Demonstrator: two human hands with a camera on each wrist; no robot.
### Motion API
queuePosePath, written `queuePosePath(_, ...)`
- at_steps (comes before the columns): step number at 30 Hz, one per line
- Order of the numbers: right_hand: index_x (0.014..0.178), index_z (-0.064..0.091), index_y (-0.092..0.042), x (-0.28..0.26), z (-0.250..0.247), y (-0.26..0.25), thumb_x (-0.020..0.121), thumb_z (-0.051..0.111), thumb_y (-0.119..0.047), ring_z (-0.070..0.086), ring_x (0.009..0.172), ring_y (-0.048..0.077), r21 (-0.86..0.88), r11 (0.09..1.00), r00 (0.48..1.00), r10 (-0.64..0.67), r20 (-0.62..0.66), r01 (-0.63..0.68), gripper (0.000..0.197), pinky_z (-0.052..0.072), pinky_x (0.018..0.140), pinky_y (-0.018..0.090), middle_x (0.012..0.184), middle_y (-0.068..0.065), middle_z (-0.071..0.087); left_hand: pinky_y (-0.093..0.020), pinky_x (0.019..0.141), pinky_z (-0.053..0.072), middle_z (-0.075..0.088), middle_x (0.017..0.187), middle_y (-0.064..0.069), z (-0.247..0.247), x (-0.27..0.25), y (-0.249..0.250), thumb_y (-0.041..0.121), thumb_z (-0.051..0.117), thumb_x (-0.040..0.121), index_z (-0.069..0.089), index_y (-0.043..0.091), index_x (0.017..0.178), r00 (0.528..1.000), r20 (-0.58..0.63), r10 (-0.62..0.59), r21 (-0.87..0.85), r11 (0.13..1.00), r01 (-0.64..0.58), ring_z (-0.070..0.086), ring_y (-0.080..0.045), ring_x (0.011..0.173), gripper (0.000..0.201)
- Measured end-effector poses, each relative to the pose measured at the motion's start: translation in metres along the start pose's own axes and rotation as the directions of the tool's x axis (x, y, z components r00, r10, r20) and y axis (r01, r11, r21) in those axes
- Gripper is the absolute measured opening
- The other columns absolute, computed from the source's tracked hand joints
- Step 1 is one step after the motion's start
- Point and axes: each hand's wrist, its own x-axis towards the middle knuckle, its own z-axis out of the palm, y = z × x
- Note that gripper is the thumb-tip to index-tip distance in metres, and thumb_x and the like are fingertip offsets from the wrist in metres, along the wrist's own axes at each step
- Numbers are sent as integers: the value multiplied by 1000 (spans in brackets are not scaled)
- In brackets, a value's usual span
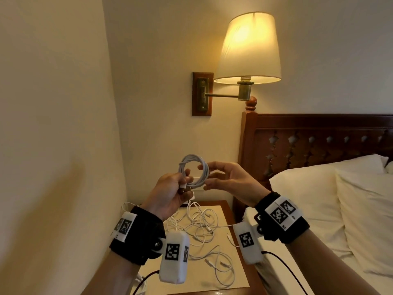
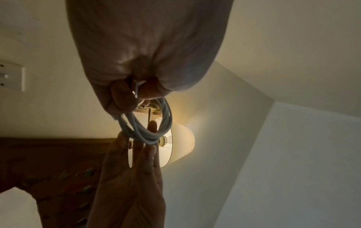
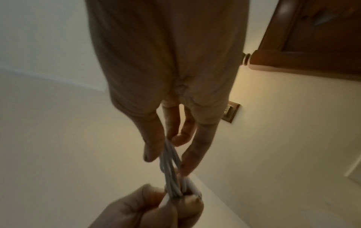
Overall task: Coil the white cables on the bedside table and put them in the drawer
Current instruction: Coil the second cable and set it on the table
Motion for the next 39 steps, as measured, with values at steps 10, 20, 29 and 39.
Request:
queuePosePath(10,120,51,-6,-1,10,13,84,67,5,66,109,16,-186,981,998,-58,-21,53,41,52,97,31,112,12,68,-20,41,41,57,87,-15,8,-1,-4,-5,38,91,57,3,100,999,-52,-10,-15,1000,10,50,-15,58,22)
queuePosePath(20,105,60,-5,-6,1,29,80,73,0,68,80,21,-270,962,992,-60,-115,27,28,59,81,37,86,7,67,-20,38,35,48,73,-7,2,3,6,-9,34,86,57,2,97,998,-51,28,-125,992,-34,40,-12,53,28)
queuePosePath(29,113,67,-16,-12,10,30,87,68,-35,64,92,17,-69,995,991,64,-121,-72,32,52,78,28,106,11,69,-21,47,48,53,82,-7,1,6,-20,-4,44,93,60,1,107,999,-41,25,-24,999,-26,50,-14,66,23)
queuePosePath(39,108,68,-11,-2,17,35,99,50,-21,62,79,18,-100,995,941,-48,-334,16,22,53,73,32,86,8,64,-29,66,45,67,82,1,-13,10,-41,16,68,87,70,19,109,997,-53,64,286,957,-46,53,-11,71,23)
